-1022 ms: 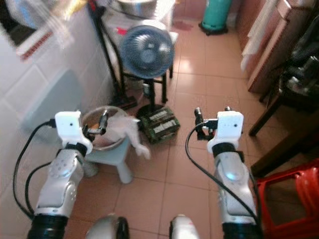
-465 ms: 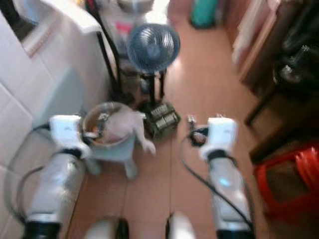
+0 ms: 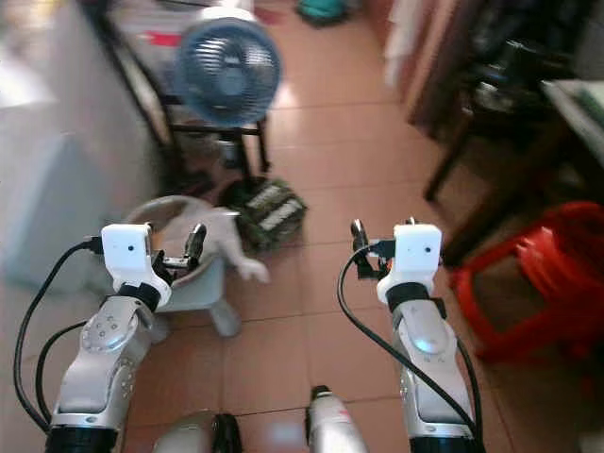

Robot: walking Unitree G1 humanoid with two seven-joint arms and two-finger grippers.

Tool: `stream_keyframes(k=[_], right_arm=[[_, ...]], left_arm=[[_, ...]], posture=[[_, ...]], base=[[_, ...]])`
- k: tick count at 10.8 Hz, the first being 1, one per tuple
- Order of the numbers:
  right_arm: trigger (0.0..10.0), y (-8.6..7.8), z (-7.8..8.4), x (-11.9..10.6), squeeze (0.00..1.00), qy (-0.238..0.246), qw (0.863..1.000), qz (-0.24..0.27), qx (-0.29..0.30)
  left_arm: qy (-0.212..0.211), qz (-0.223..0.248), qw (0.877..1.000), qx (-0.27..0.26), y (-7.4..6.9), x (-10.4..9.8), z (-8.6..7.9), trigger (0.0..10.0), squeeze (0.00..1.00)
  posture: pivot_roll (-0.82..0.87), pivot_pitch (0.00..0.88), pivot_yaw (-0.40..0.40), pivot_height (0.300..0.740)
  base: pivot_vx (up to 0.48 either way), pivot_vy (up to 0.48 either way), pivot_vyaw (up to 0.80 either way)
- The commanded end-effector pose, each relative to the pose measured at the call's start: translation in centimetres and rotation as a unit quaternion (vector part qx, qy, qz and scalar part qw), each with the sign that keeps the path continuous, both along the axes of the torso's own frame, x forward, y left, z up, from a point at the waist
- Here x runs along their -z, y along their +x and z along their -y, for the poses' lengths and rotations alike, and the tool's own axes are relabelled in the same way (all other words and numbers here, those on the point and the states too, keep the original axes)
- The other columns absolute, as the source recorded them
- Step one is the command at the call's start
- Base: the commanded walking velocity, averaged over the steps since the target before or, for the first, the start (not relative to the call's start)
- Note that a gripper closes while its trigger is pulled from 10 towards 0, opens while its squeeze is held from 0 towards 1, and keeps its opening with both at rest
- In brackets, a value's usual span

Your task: Setting the table

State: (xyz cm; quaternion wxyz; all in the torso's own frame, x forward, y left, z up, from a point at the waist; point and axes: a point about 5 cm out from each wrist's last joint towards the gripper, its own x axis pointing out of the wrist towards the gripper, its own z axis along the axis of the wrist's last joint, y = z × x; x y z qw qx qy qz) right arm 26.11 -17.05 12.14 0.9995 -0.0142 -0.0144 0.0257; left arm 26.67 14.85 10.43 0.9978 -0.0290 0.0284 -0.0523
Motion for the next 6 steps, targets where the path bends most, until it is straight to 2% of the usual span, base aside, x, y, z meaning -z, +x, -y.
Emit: stream_keyframes(k=[1,2,5,6], right_arm=[[10.0,-0.03,0.13,-0.47,0.00,0.005,1.000,0.006,0.005],[10.0,-0.05,0.17,-0.49,0.00,0.006,1.000,0.007,0.005],[10.0,-0.23,0.17,-0.43,0.00,0.005,1.000,0.004,0.006],[10.0,-0.18,0.13,-0.51,0.00,0.006,1.000,0.004,0.003]], left_arm=[[0.000,-0.003,1.000,0.002,-0.19,-0.13,-0.10,10.0,0.00],[-0.005,0.002,1.000,-0.013,-0.09,-0.17,-0.35,10.0,0.00],[-0.008,-0.003,1.000,-0.022,0.01,-0.15,-0.66,10.0,0.00],[-0.004,0.005,1.000,-0.019,0.05,-0.34,-0.60,10.0,0.00]], posture=[[-0.06,0.172,0.039,0.740],[-0.06,0.173,0.040,0.740],[-0.06,0.176,0.040,0.740],[-0.06,0.190,0.038,0.740]], base=[[0.000,0.000,-0.80],[0.000,0.000,-0.80],[0.000,0.351,-0.80],[0.000,0.000,-0.80]])
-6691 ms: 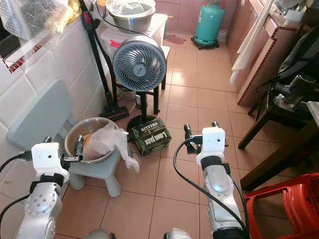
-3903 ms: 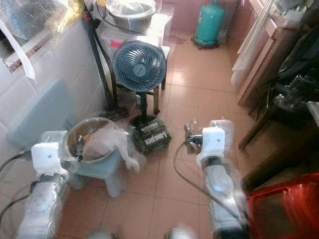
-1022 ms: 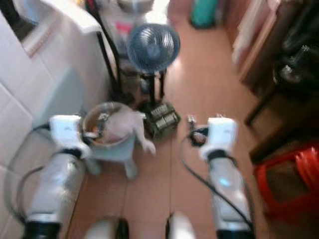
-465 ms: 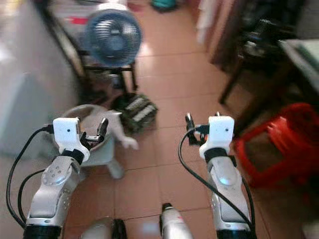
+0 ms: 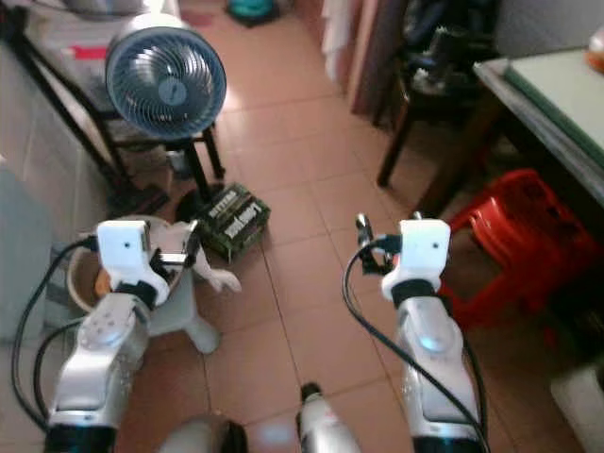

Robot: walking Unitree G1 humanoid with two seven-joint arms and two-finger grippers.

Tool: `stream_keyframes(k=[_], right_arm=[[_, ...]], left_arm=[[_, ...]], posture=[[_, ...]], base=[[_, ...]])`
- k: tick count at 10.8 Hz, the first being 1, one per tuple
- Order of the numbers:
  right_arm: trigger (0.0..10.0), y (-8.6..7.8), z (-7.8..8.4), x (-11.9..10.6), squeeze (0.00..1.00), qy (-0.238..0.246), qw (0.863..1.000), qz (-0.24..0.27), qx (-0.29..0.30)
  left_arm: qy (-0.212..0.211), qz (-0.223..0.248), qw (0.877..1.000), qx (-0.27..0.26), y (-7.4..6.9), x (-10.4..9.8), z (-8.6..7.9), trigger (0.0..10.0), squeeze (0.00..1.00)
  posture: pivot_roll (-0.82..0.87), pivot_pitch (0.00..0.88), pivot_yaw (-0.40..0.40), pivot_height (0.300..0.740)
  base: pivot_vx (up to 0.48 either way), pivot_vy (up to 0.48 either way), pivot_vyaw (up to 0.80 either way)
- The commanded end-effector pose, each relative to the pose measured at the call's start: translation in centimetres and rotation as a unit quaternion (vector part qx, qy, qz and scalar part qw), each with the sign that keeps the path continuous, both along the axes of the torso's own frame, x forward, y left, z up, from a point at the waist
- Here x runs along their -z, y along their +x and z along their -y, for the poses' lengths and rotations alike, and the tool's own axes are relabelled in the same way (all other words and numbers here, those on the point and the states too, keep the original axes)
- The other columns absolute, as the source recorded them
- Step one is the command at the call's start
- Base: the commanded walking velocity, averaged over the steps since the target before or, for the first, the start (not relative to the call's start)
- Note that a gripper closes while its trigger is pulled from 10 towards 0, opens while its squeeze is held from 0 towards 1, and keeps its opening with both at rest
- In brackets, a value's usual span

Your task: Setting the table

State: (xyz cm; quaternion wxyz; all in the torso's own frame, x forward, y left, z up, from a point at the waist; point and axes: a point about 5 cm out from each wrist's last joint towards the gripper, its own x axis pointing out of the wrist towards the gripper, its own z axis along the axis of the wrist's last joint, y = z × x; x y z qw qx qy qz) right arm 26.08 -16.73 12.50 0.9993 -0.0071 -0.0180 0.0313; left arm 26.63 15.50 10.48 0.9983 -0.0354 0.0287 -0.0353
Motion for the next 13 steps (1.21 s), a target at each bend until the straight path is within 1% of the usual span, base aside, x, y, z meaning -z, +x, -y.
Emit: stream_keyframes(k=[1,3,4,6,7,8,10,11,13], right_arm=[[10.0,-0.2,0.4,-0.1,0.00,0.000,1.000,0.000,0.008],[10.0,-0.3,0.4,-0.1,0.00,0.004,1.000,-0.004,0.005],[10.0,-0.5,0.2,-0.1,0.00,0.021,1.000,-0.005,-0.003],[10.0,-0.6,0.0,-0.2,0.00,0.020,1.000,-0.005,-0.007],[10.0,-0.6,0.0,-0.1,0.00,0.020,1.000,-0.006,-0.009],[10.0,-0.5,0.1,-0.1,0.00,0.018,1.000,-0.006,-0.011],[10.0,-0.3,0.1,-0.4,0.00,0.015,1.000,-0.004,-0.013],[10.0,-0.4,0.3,-0.4,0.00,0.014,1.000,-0.004,-0.011],[10.0,-0.6,0.2,-0.3,0.00,0.013,1.000,-0.005,-0.010]], left_arm=[[-0.002,0.009,1.000,-0.003,0.0,-0.4,0.1,10.0,0.00],[-0.005,0.006,1.000,0.001,-0.2,-0.2,0.2,10.0,0.00],[-0.004,0.007,1.000,0.002,-0.2,-0.3,0.2,10.0,0.00],[-0.002,0.014,1.000,0.020,-0.2,-0.6,0.6,10.0,0.00],[-0.025,0.013,0.999,0.043,-0.3,-0.6,1.1,10.0,0.00],[-0.023,0.021,0.998,0.052,-0.5,-0.8,1.4,10.0,0.00],[-0.023,0.018,0.998,0.050,-0.5,-0.7,1.2,10.0,0.00],[-0.033,0.017,0.998,0.058,-0.7,-0.8,1.3,10.0,0.00],[-0.034,0.018,0.997,0.062,-0.8,-0.8,1.3,10.0,0.00]], posture=[[-0.06,0.189,0.035,0.740],[-0.06,0.194,0.035,0.740],[-0.06,0.194,0.035,0.740],[-0.06,0.201,0.034,0.740],[-0.06,0.201,0.034,0.740],[-0.06,0.205,0.035,0.740],[-0.06,0.205,0.034,0.740],[-0.06,0.208,0.034,0.740],[-0.07,0.210,0.035,0.740]], base=[[0.000,0.000,-0.80],[0.000,0.000,-0.80],[0.000,0.000,-0.80],[0.000,0.000,0.00],[0.000,0.000,0.00],[0.000,0.000,-0.80],[0.000,0.000,-0.80],[0.000,0.000,-0.80],[0.000,0.000,-0.80]])
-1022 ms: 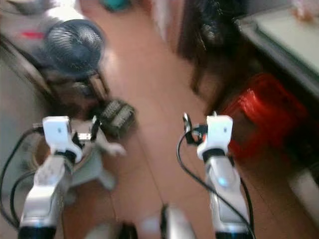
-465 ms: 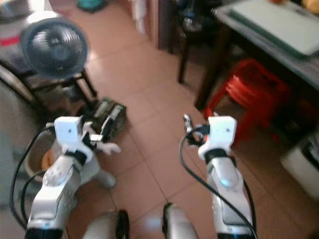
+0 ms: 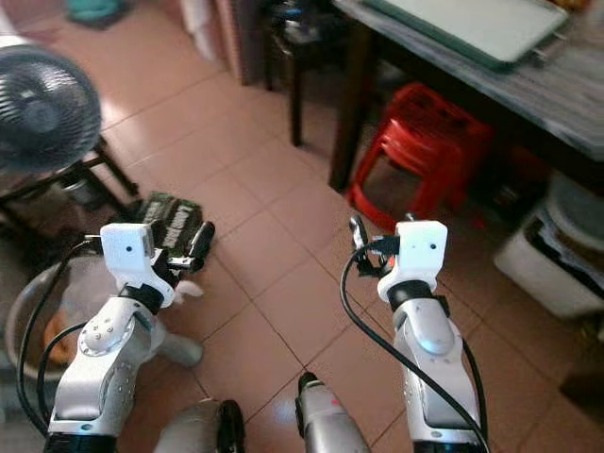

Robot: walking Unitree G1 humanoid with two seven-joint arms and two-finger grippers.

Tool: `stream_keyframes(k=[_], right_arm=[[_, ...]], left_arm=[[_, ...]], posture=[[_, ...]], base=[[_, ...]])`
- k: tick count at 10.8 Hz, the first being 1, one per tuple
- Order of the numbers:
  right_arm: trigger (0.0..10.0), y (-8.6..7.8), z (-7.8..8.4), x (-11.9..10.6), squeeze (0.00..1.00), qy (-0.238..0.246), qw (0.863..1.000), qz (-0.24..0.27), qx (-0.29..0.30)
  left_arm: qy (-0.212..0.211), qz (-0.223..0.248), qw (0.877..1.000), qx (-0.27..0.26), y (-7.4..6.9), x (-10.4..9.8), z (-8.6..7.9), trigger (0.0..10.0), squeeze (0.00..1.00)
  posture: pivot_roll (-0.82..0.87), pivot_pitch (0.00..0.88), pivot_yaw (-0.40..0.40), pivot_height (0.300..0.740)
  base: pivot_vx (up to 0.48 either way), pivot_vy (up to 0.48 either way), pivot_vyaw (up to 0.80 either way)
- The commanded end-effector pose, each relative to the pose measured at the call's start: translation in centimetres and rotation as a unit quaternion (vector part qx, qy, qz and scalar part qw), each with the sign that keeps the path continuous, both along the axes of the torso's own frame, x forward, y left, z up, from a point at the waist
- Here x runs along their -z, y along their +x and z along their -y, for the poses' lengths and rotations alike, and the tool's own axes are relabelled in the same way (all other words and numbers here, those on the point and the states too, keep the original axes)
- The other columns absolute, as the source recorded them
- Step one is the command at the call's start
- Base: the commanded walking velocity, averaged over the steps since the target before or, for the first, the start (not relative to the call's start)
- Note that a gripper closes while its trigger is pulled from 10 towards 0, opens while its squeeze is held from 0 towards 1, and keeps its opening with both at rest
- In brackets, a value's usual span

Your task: Setting the table

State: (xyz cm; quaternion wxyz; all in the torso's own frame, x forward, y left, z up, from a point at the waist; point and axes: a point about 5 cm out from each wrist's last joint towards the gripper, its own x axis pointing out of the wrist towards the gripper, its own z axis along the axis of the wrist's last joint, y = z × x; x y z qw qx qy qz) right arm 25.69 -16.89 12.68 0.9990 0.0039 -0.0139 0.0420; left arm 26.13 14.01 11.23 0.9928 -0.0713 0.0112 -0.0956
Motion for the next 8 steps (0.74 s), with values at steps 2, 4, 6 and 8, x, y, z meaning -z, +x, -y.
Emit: stream_keyframes(k=[2,4,6,8], right_arm=[[10.0,-0.11,0.06,-0.16,0.00,0.002,1.000,-0.001,0.000],[10.0,-0.09,0.11,-0.16,0.00,-0.001,1.000,-0.002,-0.002],[10.0,0.05,0.14,-0.22,0.00,-0.002,1.000,-0.003,-0.004],[10.0,0.03,0.15,-0.19,0.00,-0.002,1.000,-0.004,-0.003]], left_arm=[[0.012,-0.001,1.000,-0.010,-0.19,-0.05,-0.42,10.0,0.00],[0.007,-0.004,1.000,-0.012,-0.32,0.01,-0.52,10.0,0.00],[0.007,-0.004,1.000,-0.013,-0.23,-0.02,-0.48,10.0,0.00],[0.006,-0.004,1.000,-0.015,-0.21,0.00,-0.53,10.0,0.00]], posture=[[-0.06,0.212,0.032,0.740],[-0.06,0.213,0.025,0.740],[-0.06,0.216,0.023,0.740],[-0.07,0.219,0.021,0.740]], base=[[0.000,0.000,-0.80],[0.000,-0.236,-0.40],[0.000,-0.126,-0.40],[0.000,0.000,-0.40]])
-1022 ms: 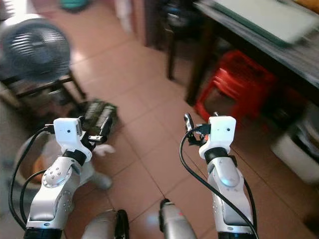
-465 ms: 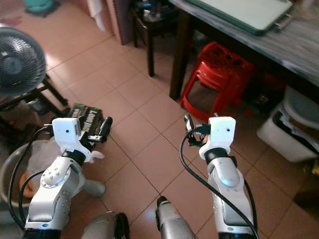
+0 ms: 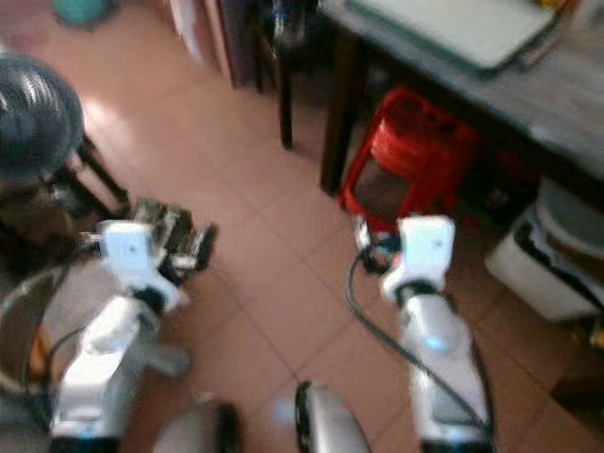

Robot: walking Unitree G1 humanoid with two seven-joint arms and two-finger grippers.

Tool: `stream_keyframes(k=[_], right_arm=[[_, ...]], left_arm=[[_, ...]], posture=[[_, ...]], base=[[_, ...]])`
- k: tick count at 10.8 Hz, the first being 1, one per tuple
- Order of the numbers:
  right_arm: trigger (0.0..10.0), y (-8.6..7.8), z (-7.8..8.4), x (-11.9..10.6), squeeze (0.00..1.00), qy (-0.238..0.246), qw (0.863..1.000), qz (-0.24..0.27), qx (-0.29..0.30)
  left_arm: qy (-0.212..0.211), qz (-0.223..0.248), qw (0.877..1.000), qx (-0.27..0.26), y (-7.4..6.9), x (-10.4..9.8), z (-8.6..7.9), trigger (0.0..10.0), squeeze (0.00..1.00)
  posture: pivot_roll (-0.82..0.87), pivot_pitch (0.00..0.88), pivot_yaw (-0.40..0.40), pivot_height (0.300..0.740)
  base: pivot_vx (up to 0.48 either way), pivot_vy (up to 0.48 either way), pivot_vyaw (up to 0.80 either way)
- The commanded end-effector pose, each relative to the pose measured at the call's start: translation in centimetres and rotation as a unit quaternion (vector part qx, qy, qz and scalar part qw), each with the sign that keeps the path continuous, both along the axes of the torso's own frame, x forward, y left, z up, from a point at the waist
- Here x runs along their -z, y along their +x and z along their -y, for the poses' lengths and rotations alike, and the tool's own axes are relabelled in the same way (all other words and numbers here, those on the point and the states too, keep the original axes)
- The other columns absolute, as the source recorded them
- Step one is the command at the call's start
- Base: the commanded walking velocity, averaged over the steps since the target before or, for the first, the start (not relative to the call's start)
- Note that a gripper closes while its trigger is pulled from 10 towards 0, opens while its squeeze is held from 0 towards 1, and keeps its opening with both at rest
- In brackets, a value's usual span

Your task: Setting the table

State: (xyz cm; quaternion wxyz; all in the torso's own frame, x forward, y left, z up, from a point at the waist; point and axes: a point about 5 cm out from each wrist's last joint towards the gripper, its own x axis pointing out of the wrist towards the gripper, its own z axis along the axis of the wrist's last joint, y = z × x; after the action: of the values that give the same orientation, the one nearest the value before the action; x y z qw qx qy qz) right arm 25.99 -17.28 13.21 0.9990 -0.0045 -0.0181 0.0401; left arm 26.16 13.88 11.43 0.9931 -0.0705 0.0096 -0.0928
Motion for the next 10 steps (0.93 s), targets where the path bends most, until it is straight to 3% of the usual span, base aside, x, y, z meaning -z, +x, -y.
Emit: stream_keyframes(k=[1,4,5,7,10], right_arm=[[10.0,-0.36,-0.31,0.34,0.00,0.006,1.000,-0.009,-0.006],[10.0,-0.29,-0.28,0.05,0.00,0.006,1.000,-0.006,-0.007],[10.0,-0.40,-0.20,0.01,0.00,0.006,1.000,-0.005,-0.006],[10.0,-0.47,-0.35,-0.24,0.00,0.006,1.000,0.004,-0.012],[10.0,-0.63,-0.55,0.39,0.00,0.013,1.000,-0.015,-0.009]], left_arm=[[0.005,-0.007,1.000,-0.013,-0.23,0.22,-0.64,10.0,0.00],[0.024,-0.002,0.999,-0.040,0.03,0.13,-1.24,10.0,0.00],[0.018,-0.005,0.999,-0.035,0.03,0.19,-1.21,10.0,0.00],[0.014,-0.004,0.999,-0.030,0.10,0.10,-1.05,10.0,0.00],[0.014,-0.007,0.999,-0.028,-0.18,0.21,-1.19,10.0,0.00]], posture=[[-0.07,0.220,0.020,0.740],[-0.07,0.226,0.019,0.740],[-0.07,0.226,0.019,0.740],[-0.07,0.226,0.021,0.740],[-0.07,0.229,0.020,0.740]], base=[[0.000,0.000,0.00],[0.000,0.000,-0.27],[0.000,0.000,-0.80],[0.000,0.000,0.00],[0.000,0.000,-0.80]])
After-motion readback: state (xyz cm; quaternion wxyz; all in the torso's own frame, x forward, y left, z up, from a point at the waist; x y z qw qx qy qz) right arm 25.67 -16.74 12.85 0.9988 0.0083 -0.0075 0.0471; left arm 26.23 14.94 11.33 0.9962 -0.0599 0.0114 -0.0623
